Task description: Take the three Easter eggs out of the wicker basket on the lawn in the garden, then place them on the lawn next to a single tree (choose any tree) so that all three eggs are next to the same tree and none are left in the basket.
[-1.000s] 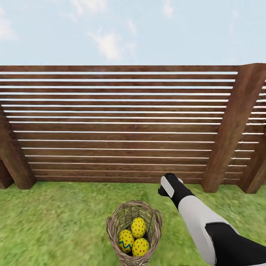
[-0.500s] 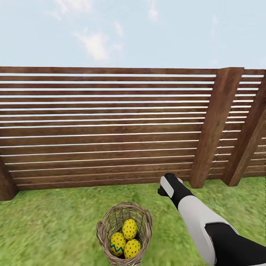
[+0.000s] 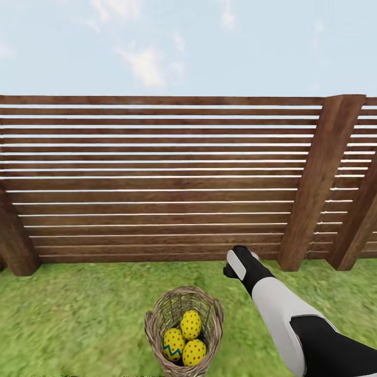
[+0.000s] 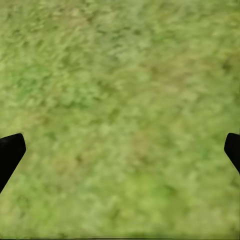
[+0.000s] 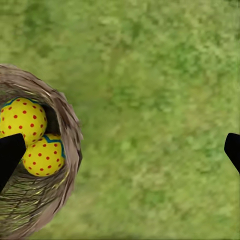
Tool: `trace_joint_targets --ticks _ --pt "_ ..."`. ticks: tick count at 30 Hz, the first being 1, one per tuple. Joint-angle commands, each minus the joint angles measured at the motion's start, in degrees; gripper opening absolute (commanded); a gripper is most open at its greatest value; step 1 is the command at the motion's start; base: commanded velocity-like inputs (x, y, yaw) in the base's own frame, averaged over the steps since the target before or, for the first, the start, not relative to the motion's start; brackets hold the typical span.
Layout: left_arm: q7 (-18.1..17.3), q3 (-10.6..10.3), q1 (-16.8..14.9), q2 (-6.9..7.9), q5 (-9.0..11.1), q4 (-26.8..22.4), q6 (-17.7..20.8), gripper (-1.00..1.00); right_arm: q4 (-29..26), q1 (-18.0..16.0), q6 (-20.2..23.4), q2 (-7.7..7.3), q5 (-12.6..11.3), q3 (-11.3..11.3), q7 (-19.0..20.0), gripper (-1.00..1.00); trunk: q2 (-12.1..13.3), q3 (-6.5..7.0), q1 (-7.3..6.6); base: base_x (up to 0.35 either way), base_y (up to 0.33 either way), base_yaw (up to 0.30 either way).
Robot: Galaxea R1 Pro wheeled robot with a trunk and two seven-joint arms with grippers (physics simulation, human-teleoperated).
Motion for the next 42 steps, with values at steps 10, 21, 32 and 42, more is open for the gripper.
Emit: trace_joint_targets --ticks 10,21,32,42 --pt "-0.01 -0.02 0.02 0.00 0.33 -0.06 0.03 1.00 -0.07 -0.02 0.12 0.03 -0.53 0.07 -0.47 1.00 -0.03 -0.12 0.00 0.000 0.000 0.235" --pt "-0.01 -0.02 0.02 0.00 0.39 -0.26 0.03 1.00 -0.07 -0.02 0.12 0.03 -0.53 0.07 -0.47 1.00 -0.03 -0.15 0.00 0.000 0.000 0.039" --pt "-0.01 -0.02 0.06 0.00 0.42 -0.47 0.03 1.00 -0.07 -0.02 0.12 0.01 -0.53 0.07 -0.47 1.00 -0.03 -0.15 0.00 0.000 0.000 0.002" --pt "-0.01 -0.02 0.07 0.00 0.42 -0.48 0.03 1.00 -0.07 -0.02 0.11 -0.03 -0.53 0.07 -0.46 1.00 -4.04 -1.95 2.20 0.000 0.000 0.000"
